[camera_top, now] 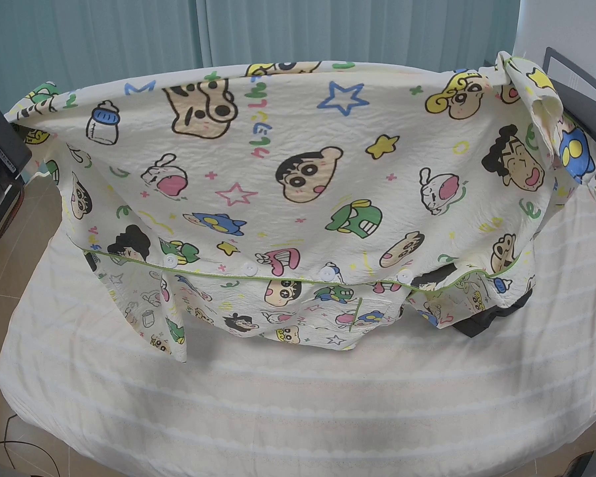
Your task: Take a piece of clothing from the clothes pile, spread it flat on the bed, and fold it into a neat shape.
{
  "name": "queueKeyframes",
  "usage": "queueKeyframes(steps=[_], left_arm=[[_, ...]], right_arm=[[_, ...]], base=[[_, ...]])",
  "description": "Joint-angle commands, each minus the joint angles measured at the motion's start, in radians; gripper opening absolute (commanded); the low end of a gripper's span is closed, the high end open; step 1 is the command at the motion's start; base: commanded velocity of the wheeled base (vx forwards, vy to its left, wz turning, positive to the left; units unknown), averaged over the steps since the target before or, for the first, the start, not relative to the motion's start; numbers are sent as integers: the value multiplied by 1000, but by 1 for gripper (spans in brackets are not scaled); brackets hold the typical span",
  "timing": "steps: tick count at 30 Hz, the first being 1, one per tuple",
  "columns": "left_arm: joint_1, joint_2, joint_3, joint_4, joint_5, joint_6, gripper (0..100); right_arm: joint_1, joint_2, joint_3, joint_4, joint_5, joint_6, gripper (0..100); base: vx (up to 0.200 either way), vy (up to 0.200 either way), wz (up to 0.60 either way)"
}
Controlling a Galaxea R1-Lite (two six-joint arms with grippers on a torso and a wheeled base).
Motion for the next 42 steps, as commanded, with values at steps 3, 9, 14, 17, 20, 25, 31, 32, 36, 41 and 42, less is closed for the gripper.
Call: queueKeyframes(steps=[3, 9, 14, 17, 20, 25, 31, 32, 36, 41, 42], left_arm=[[-1, -1, 8, -1, -3, -1, 0], [0, 4, 16, -1, 5, -1, 0], [0, 2, 16, -1, -1, -1, 0], [0, 2, 16, -1, 2, -1, 0], [0, 1, 16, -1, 3, -1, 0], [3, 1, 16, 1, 3, -1, 0], [10, 1, 16, 1, 3, -1, 0], [11, 1, 16, 1, 3, -1, 0], [11, 1, 18, 3, 3, -1, 0], [13, 1, 18, 3, 2, 1, 0], [14, 1, 18, 3, 2, 1, 0]], right_arm=[[0, -4, 11, 0, 0, 2, 0], [0, -2, 16, 0, 1, 2, 0], [0, -2, 20, 1, 1, 2, 0], [0, -2, 20, 1, 1, 2, 0], [0, 1, 20, 1, 11, 2, 0], [0, 2, 19, 1, 15, 2, 0], [0, 5, 19, 1, 15, 2, 0], [2, 5, 20, 1, 15, 2, 0], [2, 5, 20, 1, 15, 2, 0], [0, 4, 20, 1, 21, 2, 0], [0, 4, 20, 1, 21, 2, 0]], base=[[0, 0, 0], [0, 0, 0], [0, 80, 0], [0, 200, 0], [0, 200, 0], [0, 200, 0], [0, 200, 0], [0, 200, 0], [0, 200, 0], [0, 200, 0], [0, 200, 0]])
